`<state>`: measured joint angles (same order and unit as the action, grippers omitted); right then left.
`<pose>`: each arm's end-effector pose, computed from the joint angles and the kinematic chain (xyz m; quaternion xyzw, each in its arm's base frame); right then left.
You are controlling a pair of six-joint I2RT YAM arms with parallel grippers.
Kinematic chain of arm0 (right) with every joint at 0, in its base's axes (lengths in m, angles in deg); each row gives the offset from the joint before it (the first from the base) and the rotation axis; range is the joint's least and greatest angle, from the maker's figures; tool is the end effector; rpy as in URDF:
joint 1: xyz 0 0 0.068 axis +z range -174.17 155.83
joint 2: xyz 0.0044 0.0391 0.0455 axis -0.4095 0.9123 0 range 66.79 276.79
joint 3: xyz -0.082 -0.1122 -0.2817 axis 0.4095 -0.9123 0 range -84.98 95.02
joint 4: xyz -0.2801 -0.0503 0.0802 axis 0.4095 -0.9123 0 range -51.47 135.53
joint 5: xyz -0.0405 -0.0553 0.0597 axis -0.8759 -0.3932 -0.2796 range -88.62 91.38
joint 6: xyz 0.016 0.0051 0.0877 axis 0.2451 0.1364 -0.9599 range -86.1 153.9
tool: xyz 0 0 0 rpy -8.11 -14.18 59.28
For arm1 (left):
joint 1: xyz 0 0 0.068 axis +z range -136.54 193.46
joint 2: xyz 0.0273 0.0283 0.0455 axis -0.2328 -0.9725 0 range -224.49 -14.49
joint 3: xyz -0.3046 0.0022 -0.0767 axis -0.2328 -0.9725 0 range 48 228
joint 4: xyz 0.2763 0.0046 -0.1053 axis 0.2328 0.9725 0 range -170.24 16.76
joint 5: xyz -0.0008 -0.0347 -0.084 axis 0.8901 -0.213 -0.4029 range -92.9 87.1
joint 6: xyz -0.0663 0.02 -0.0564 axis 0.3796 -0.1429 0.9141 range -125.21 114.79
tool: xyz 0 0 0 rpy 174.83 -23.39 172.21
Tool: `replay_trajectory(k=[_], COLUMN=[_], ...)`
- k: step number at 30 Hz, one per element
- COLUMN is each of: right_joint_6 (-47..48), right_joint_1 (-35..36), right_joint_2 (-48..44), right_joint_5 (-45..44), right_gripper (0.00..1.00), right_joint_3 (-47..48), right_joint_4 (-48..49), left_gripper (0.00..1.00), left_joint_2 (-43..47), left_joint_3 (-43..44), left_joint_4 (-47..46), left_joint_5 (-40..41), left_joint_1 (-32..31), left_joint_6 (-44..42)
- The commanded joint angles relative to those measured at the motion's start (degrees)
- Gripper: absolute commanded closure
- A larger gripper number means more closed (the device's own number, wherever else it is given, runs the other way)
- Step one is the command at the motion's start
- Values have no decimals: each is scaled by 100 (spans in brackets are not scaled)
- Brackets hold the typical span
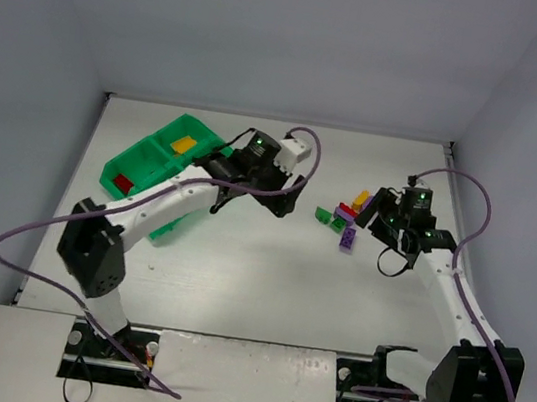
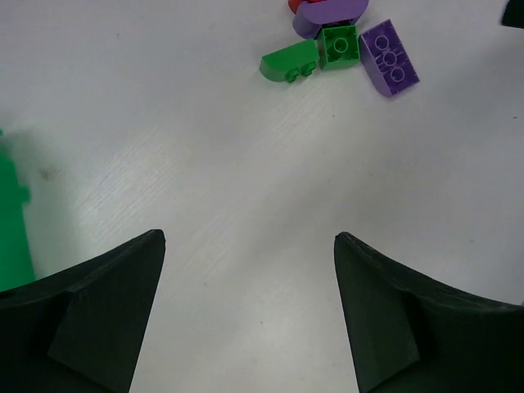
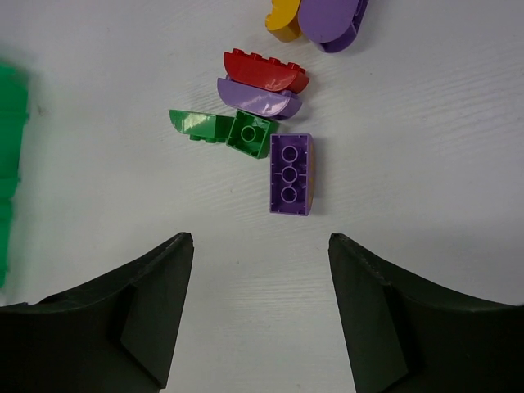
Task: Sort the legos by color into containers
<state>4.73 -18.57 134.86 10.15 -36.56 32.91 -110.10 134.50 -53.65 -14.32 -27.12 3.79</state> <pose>0.3168 0.0433 0.2782 0.1422 0.8623 0.2077 0.4393 0.3395 -0.3116 0.3445 0.2846 0.8397 -0.2708 0.3750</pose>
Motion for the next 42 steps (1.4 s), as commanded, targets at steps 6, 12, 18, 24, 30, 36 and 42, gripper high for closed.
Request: replay_trajectory(k=[6, 12, 18, 24, 30, 36, 42], right_joint_6=[95, 69, -45, -98, 7, 95, 192], right_joint_1=[-121, -130, -130, -121, -130, -130, -130], right_joint_2=[-1225, -1613, -1859, -2008, -2009, -1868, -1885], right_joint_5=[572, 871, 1073, 1153, 1153, 1109, 977], right_gripper=[37, 37, 38, 38, 38, 38, 39], right_joint_3=[-123, -114, -167, -237, -228, -211, -175], right_joint_4=[67, -73, -205, -372, -478, -478, -478], left_gripper=[22, 22, 22, 22, 27, 53, 93], left_joint_2=[-1888, -2786, -3577, -4158, -4431, -4264, -3676], left_joint_3=[1825, 2669, 3407, 3760, 3787, 3585, 2602], left_joint_4=[-75, -84, -145, -435, -690, -1163, -1883], left_joint_5=[-1221, -2013, -2154, -2320, -2312, -2330, -2470], left_joint_1=[-20, -29, -29, -73, -108, -108, -12], left_joint_6=[-2804, -3482, -3528, -3360, -3062, -2737, -2412])
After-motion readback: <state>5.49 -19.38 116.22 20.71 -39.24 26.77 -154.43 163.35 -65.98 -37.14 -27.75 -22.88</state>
